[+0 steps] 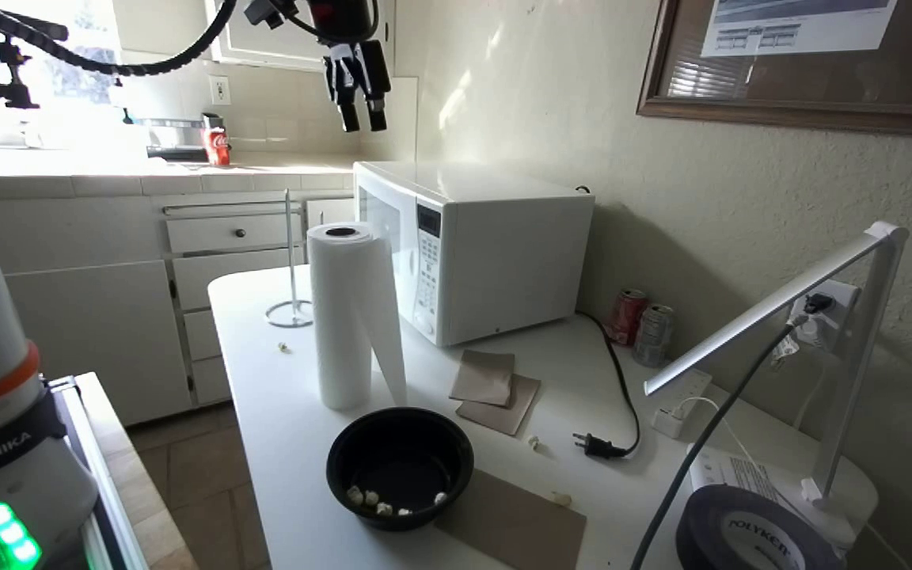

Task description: Put the paper roll upright

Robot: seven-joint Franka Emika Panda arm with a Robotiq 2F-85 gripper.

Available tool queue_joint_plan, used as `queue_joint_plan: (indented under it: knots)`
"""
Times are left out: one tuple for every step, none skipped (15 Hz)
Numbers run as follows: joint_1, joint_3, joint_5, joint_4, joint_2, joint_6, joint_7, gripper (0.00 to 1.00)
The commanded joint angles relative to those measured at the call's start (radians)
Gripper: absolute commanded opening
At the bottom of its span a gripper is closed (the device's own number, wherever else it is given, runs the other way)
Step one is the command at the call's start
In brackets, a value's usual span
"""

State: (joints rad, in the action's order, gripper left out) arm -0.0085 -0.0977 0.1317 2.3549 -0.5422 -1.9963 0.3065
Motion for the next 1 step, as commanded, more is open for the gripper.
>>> queue_joint_plan:
  knots:
    - [-0.007,-0.006,-0.004,-0.002,0.0,0.001,-0.004,1.0]
